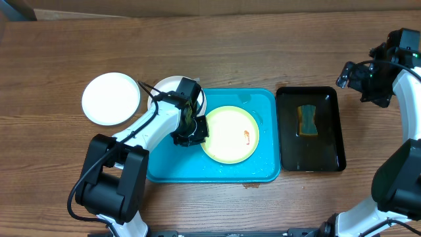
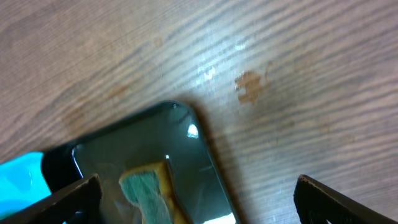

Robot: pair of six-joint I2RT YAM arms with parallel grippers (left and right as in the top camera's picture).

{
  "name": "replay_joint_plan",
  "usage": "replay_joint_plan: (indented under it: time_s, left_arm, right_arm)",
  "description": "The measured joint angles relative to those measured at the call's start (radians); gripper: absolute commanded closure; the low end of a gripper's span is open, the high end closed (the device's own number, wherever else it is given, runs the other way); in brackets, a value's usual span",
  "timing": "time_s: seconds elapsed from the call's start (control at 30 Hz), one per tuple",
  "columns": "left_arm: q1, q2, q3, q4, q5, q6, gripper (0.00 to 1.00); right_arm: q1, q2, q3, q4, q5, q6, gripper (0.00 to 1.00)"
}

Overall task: Clean dirty plates on tray and stack at the side
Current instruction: 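Grip the yellow plate's rim with the left gripper and pull it toward center, then lower the right gripper into the black tray and grasp the sponge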

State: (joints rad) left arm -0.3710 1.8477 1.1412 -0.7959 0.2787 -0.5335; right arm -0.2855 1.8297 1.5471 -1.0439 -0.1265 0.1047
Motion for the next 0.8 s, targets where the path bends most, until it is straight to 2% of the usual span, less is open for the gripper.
replay_joint_plan:
  time_s: [0.13,0.4,0.47,0.6,0.8]
  left_arm:
    - [0.000,0.000,0.050,-0.033,-0.006,0.045,0.73]
    - [-0.002,0.000,0.081,-0.039,-0.063,0.104,0.77]
    - [-0.003,0.000,0.081,-0.038,-0.076,0.112,0.76]
    - [-0.019,0.000,0.081,-0.038,-0.098,0.119,0.76]
    - [-0.049,0.000,0.080,-0.021,-0.138,0.120,0.75]
  right_arm:
    - [0.000,0.000,0.000,0.044,0.000,0.000,0.00]
    - [0.000,0.000,0.000,-0.006,-0.045,0.015,0.00]
    - [0.000,0.000,0.000,-0.028,-0.068,0.015,0.01]
    - [0.014,0.000,0.000,-0.093,-0.088,0.019,0.11]
    - [0.101,0.000,-0.046,-0.097,-0.043,0.023,0.12]
